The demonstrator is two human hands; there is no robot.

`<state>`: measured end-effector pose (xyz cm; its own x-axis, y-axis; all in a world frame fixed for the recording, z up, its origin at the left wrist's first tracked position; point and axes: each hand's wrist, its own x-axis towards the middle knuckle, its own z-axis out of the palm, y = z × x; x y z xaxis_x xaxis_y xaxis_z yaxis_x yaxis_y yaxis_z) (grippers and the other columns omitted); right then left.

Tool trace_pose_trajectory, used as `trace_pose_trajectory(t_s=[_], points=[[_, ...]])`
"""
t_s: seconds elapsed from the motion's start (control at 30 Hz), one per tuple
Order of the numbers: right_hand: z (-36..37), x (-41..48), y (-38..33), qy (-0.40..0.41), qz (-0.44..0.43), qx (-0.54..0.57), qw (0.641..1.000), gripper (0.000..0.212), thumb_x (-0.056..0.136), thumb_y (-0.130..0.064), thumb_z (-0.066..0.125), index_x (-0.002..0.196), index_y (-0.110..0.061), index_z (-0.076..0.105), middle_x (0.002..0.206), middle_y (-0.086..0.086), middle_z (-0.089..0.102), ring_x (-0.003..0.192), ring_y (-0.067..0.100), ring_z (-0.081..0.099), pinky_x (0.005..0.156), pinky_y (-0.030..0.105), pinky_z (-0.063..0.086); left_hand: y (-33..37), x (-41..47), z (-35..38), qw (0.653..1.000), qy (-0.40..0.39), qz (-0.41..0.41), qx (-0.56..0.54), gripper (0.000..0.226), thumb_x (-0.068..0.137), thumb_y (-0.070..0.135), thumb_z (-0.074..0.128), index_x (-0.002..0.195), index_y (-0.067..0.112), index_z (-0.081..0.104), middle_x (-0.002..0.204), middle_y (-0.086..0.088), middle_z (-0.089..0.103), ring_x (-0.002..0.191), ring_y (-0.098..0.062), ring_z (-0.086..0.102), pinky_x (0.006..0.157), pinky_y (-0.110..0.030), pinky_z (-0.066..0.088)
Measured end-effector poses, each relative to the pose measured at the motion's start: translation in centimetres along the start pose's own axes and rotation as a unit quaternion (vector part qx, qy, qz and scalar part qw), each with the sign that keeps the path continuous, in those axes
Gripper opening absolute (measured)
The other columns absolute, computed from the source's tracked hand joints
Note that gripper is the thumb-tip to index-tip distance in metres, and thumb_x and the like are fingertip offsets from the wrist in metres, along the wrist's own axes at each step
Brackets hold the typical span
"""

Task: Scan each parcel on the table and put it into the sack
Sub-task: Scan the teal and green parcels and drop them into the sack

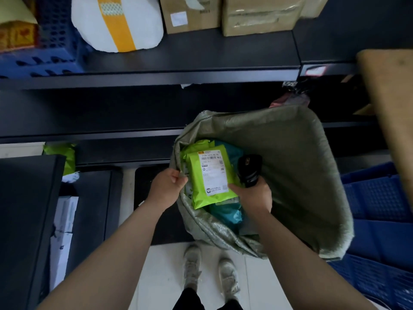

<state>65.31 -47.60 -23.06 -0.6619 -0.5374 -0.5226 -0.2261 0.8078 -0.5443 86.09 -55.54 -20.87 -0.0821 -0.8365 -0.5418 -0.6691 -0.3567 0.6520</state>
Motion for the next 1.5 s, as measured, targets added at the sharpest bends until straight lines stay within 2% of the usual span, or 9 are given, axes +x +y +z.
trace_pose_trajectory(t_s=[0.1,0.4,0.6,0.77,0.93,1.03,1.17,1.4,1.5], points=[[-3.0,-2.1,0.3,0.009,0.001,-0.003,1.0,0.071,0.061,-0.047,0.086,0.12,-0.016,0.06,0.112,0.007,0.069,0.103,0.031,0.065,0.078,0.036,0.051,1.1,-1.2,-0.4,0.994,-0.022,0.032,0.104,0.026,0.093,0.029,0.059,0.108,0.008,0.06,0.102,-0.007,0.065,0.095,-0.022,0.06,0.076,-0.028,0.044],[-15.4,-12.2,2.8,0.033,-0.008,0.002,0.999,0.045,0.068,-0.046,0.078,0.103,-0.024,0.061,0.091,-0.002,0.068,0.087,0.023,0.065,0.073,0.038,0.055,9.6,-9.0,1.0,0.897,-0.065,0.222,0.378,0.049,0.097,0.038,0.049,0.14,0.015,0.046,0.137,-0.008,0.052,0.122,-0.028,0.051,0.096,-0.039,0.046],[-23.7,-19.0,8.4,0.075,0.011,0.038,0.996,0.034,0.065,-0.047,0.077,0.082,-0.026,0.056,0.072,-0.005,0.063,0.067,0.018,0.061,0.055,0.029,0.044,16.5,-18.7,5.8,0.791,-0.028,0.416,0.448,0.039,0.097,0.041,0.046,0.126,0.017,0.055,0.123,-0.004,0.059,0.111,-0.027,0.054,0.086,-0.038,0.047],[-30.3,-24.4,15.7,0.083,0.026,0.086,0.992,0.03,0.067,-0.041,0.077,0.082,-0.026,0.056,0.061,-0.002,0.062,0.05,0.016,0.057,0.05,0.031,0.049,19.7,-28.0,12.3,0.741,-0.024,0.499,0.449,0.037,0.096,0.043,0.046,0.123,0.019,0.056,0.12,-0.001,0.06,0.109,-0.025,0.055,0.087,-0.037,0.047],[-37.3,-28.3,24.9,0.103,0.008,0.088,0.991,0.025,0.071,-0.036,0.077,0.077,-0.026,0.055,0.054,-0.008,0.058,0.042,0.01,0.056,0.041,0.023,0.042,20.5,-37.2,20.7,0.726,-0.045,0.536,0.428,0.04,0.097,0.044,0.043,0.127,0.022,0.055,0.124,0.001,0.059,0.11,-0.022,0.055,0.088,-0.035,0.046],[-41.8,-29.4,29.9,0.124,0.022,0.077,0.989,0.028,0.072,-0.04,0.077,0.083,-0.027,0.055,0.063,-0.003,0.062,0.055,0.017,0.064,0.048,0.027,0.048,21.2,-41.7,25.3,0.709,-0.055,0.552,0.435,0.034,0.096,0.042,0.044,0.121,0.024,0.06,0.117,0.004,0.062,0.104,-0.02,0.056,0.084,-0.033,0.046],[-47.4,-29.3,34.6,0.152,0.036,0.072,0.985,0.031,0.074,-0.039,0.078,0.091,-0.023,0.058,0.067,0.0,0.063,0.066,0.023,0.067,0.057,0.035,0.055,22.8,-45.7,30.3,0.72,-0.064,0.551,0.417,0.039,0.096,0.042,0.046,0.127,0.022,0.057,0.122,0.002,0.061,0.107,-0.02,0.057,0.088,-0.034,0.047],[-58.3,-22.9,39.9,0.189,0.027,0.082,0.978,0.029,0.075,-0.038,0.078,0.084,-0.021,0.057,0.066,0.001,0.064,0.057,0.019,0.063,0.051,0.03,0.048,29.7,-47.1,40.0,0.705,-0.026,0.558,0.437,0.041,0.095,0.048,0.045,0.127,0.026,0.056,0.122,0.004,0.062,0.109,-0.02,0.058,0.086,-0.034,0.049],[-62.6,-18.7,40.4,0.194,0.018,0.078,0.978,0.028,0.076,-0.038,0.078,0.082,-0.023,0.056,0.071,0.001,0.067,0.063,0.019,0.068,0.053,0.029,0.051,33.0,-45.9,44.0,0.718,-0.017,0.559,0.415,0.037,0.092,0.044,0.05,0.123,0.026,0.06,0.118,0.002,0.065,0.11,-0.021,0.059,0.087,-0.033,0.048]])
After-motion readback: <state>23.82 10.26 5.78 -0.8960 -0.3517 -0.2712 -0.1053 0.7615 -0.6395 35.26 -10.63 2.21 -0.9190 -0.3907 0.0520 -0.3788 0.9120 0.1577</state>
